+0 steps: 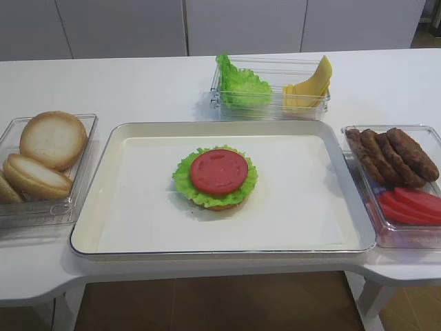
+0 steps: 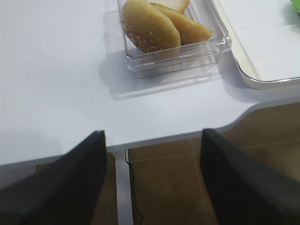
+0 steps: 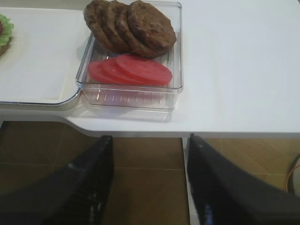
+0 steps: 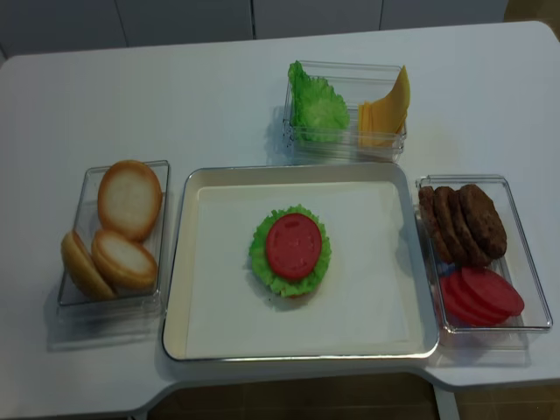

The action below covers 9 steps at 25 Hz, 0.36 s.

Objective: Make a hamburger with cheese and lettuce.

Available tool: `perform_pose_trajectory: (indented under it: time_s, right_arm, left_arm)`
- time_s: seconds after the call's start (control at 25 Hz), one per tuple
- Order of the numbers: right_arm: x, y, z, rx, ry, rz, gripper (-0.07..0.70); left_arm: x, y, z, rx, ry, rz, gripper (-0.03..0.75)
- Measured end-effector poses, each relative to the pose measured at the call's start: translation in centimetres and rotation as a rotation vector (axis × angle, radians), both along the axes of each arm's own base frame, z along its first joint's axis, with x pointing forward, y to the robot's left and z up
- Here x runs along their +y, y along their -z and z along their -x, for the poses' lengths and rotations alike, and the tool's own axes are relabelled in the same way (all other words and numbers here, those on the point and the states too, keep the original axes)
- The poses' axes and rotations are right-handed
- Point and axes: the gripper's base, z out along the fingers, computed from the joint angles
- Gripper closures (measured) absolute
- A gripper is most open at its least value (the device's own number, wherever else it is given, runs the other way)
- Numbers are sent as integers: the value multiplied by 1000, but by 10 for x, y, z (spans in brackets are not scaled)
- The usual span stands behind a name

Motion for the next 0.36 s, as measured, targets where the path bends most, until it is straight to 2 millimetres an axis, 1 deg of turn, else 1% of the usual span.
perform_pose_trajectory:
  time_s: [0.36]
  right_arm:
    - [0,0,0,0,0,0,228]
  left_arm:
    - [0,0,0,0,0,0,248]
